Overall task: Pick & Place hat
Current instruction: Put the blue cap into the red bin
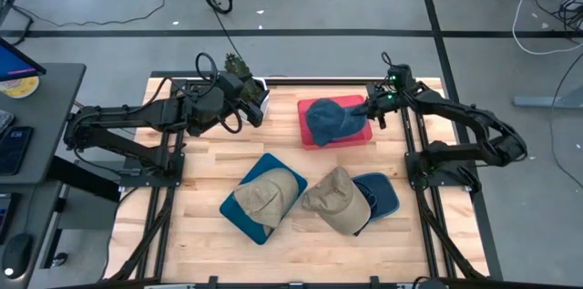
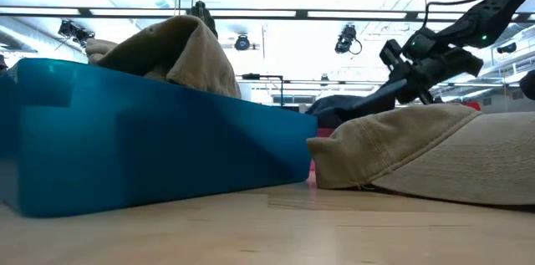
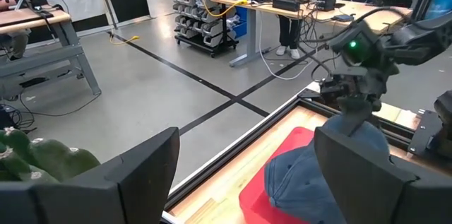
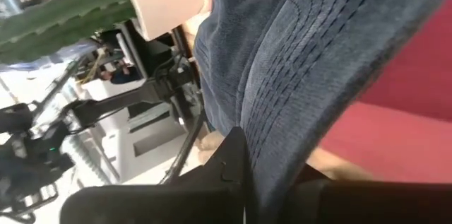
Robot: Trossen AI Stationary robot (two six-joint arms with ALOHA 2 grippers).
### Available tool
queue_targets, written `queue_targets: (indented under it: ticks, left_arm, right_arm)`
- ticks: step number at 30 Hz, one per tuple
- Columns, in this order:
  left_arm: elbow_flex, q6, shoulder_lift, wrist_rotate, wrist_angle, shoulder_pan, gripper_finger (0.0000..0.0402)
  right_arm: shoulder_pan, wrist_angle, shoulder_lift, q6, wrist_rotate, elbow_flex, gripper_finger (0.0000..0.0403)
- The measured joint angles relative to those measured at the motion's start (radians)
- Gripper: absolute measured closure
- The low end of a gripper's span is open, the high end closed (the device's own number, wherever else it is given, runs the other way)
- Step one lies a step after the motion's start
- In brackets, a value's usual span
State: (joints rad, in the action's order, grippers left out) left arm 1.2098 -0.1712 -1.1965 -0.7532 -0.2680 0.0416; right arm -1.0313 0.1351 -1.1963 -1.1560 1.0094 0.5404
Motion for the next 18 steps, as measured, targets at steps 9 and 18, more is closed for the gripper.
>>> queue_targets:
  ticks: [9,18]
  left_arm:
    - [0.0,-0.001,0.0,0.0,0.0,0.0,0.007]
    - [0.0,-0.005,0.0,0.0,0.001,0.0,0.007]
  right_arm:
    - [0.001,-0.16,-0.088,0.128,-0.016,0.0,0.0397]
    - [0.007,-0.174,-0.125,0.291,-0.061,0.0,0.0397]
